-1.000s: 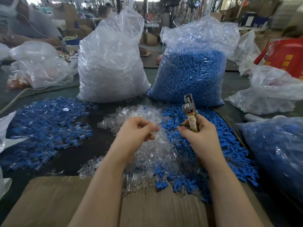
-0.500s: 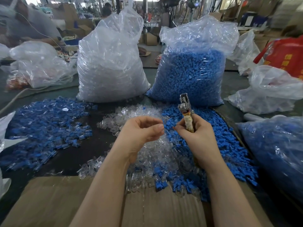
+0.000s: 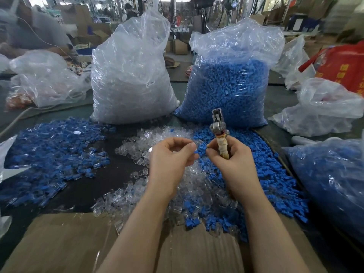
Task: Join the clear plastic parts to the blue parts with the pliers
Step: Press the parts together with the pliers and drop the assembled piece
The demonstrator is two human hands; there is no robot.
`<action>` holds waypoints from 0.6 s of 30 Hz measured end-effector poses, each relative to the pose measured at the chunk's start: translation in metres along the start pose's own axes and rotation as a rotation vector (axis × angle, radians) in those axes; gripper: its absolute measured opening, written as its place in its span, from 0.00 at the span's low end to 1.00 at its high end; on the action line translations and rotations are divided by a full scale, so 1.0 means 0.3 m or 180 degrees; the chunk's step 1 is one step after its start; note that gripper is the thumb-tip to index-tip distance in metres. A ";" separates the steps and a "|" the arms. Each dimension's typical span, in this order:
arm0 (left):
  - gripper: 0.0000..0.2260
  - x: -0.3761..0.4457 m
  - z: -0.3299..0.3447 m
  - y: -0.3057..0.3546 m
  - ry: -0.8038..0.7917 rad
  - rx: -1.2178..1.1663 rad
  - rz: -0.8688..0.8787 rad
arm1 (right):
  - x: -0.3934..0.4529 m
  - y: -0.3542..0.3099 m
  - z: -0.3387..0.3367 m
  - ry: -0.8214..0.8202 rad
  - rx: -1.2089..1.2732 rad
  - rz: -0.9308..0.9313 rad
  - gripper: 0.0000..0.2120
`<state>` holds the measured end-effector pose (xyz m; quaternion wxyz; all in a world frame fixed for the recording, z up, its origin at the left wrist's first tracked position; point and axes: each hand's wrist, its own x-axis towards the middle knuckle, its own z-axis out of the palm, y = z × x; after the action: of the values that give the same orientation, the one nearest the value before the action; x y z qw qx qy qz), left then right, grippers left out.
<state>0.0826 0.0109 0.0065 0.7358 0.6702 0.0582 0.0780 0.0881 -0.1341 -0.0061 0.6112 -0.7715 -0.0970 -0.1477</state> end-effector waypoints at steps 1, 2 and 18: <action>0.02 0.000 0.001 0.001 -0.0035 -0.0028 -0.0043 | 0.001 -0.002 0.000 0.0015 0.0008 -0.0013 0.07; 0.02 0.000 0.002 0.002 -0.0076 -0.0036 -0.0070 | 0.001 -0.004 0.000 0.0031 0.0006 -0.0031 0.08; 0.08 -0.027 0.034 -0.010 0.0159 0.0597 0.0635 | 0.000 0.005 0.023 0.0337 -0.0523 -0.0038 0.05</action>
<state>0.0768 -0.0009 0.0043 0.6568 0.7364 0.0166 0.1617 0.0893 -0.1277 -0.0089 0.5493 -0.8095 -0.0567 -0.1995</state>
